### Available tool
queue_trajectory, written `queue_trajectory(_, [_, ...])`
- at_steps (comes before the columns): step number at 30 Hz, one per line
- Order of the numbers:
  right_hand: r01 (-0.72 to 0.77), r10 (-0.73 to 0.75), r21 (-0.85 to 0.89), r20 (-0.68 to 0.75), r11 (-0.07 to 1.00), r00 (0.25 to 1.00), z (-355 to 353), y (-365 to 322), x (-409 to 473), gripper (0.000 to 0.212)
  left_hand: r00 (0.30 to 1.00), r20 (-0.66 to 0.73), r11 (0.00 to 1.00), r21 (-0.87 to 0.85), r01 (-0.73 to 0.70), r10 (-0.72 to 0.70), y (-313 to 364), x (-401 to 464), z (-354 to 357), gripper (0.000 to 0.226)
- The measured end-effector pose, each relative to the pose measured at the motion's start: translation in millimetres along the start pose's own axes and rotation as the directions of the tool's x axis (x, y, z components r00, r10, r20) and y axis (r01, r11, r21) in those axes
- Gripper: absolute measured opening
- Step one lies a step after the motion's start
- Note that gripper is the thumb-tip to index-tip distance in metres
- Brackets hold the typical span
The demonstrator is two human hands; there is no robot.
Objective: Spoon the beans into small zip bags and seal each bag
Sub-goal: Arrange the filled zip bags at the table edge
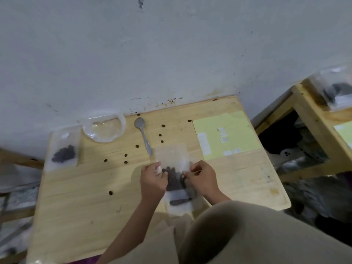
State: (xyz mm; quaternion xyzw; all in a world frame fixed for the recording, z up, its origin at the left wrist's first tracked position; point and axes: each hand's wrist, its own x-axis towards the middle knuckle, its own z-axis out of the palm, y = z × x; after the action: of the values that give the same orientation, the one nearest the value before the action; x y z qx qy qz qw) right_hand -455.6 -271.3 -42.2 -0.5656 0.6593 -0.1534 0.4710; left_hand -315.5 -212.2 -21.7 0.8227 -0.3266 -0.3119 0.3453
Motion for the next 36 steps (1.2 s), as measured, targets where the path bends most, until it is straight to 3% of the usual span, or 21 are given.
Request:
queue_trajectory(5, [-0.005, -0.001, 0.342, 0.017, 0.940, 1.000, -26.2, -8.6, 6.3, 0.021, 0.994, 0.109, 0.957, -0.287, 0.034, -0.002, 23.5, 4.2, -9.5, 0.032])
queue_trajectory(9, [0.019, -0.043, 0.411, 0.051, 0.911, 0.998, -53.3, -12.5, 21.7, 0.013, 0.981, 0.191, 0.907, -0.409, 0.097, -0.018, 38.1, 6.9, -7.1, 0.041])
queue_trajectory(12, [0.047, -0.016, 0.335, -0.095, 0.941, 0.995, -76.6, -7.4, 51.4, 0.009, 0.975, 0.221, 0.900, -0.429, 0.079, 0.019, 46.8, 8.4, -1.6, 0.046])
queue_trajectory(16, [0.028, 0.011, 0.118, -0.317, 0.993, 0.948, -106.5, 5.1, 102.2, 0.027, 0.969, 0.242, 0.890, -0.451, 0.073, 0.044, 56.8, 12.1, 3.3, 0.057])
queue_trajectory(21, [-0.004, -0.051, -0.210, -0.255, 0.978, 0.966, -103.3, 19.6, 147.5, 0.035, 0.961, 0.269, 0.915, -0.402, 0.045, 0.071, 67.0, 18.3, 2.1, 0.071])
queue_trajectory(25, [-0.056, -0.030, -0.273, -0.299, 0.960, 0.954, -92.3, 15.7, 160.8, 0.020, 0.960, 0.267, 0.928, -0.371, 0.018, 0.089, 72.7, 22.2, 1.6, 0.073])
queue_trajectory(29, [-0.073, 0.014, -0.183, -0.307, 0.980, 0.952, -94.7, 4.7, 158.6, 0.013, 0.955, 0.278, 0.935, -0.355, -0.002, 0.107, 72.2, 25.6, 2.4, 0.072])
queue_trajectory(33, [0.024, 0.023, 0.167, -0.275, 0.986, 0.961, -104.2, -18.9, 129.8, 0.008, 0.952, 0.276, 0.939, -0.343, -0.030, 0.131, 68.6, 28.7, 1.4, 0.072])
queue_trajectory(36, [0.094, -0.039, 0.367, -0.153, 0.926, 0.987, -101.5, -44.9, 91.2, 0.009, 0.948, 0.273, 0.937, -0.345, -0.060, 0.161, 62.9, 30.1, 1.0, 0.072])
